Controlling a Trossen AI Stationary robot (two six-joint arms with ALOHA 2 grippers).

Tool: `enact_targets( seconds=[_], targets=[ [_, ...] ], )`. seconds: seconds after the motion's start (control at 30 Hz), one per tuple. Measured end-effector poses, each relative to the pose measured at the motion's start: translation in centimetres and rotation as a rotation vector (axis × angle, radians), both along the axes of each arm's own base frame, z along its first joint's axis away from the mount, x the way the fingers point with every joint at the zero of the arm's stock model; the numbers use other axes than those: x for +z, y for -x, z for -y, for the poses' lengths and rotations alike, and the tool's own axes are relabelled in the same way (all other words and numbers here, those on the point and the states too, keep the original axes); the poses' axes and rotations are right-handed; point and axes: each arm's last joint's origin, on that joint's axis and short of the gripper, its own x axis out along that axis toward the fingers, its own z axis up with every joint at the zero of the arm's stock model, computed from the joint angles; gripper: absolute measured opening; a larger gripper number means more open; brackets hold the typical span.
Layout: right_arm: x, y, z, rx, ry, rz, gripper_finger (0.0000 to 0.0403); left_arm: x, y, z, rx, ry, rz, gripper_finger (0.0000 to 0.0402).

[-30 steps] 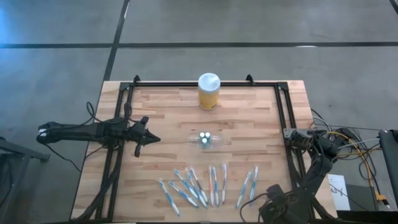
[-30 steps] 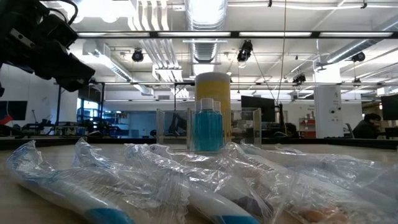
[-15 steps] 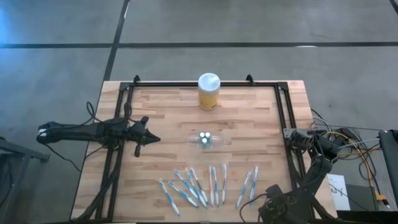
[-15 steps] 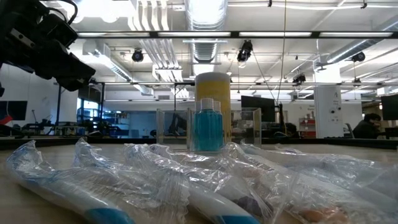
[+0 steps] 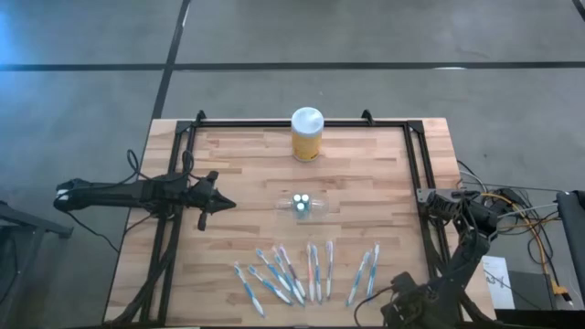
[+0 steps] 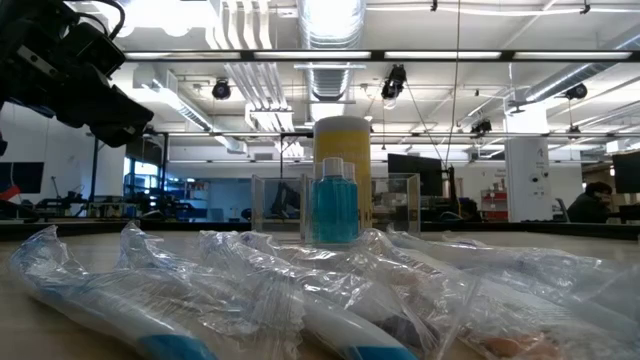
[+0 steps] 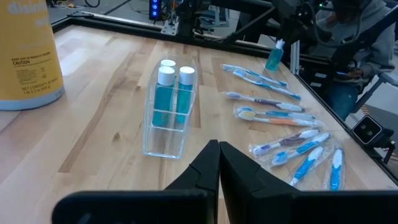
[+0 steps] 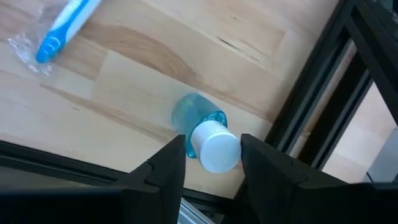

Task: Pick & Place toothbrushing station
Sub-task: Put the blue mouthwash into the transparent organizer

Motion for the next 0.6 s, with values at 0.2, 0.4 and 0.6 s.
enact_targets(
  seconds=[0.2, 0.4, 0.6],
  targets=[
    [-0.6, 0.1, 0.2, 0.003, 0.013, -0.005, 0.013, 0.0, 0.0, 0.0, 0.002, 0.004, -0.001, 0.0014],
    [-1.1, 0.1, 0.1, 0.007, -0.009, 0.001, 0.011, 0.0, 0.0, 0.0, 0.002, 0.005, -0.001, 0.0014],
    [-1.1, 0.1, 0.1, 0.025, -0.02, -0.009, 0.0097, 0.0, 0.0, 0.0, 0.002, 0.005, 0.0, 0.0014]
  ],
)
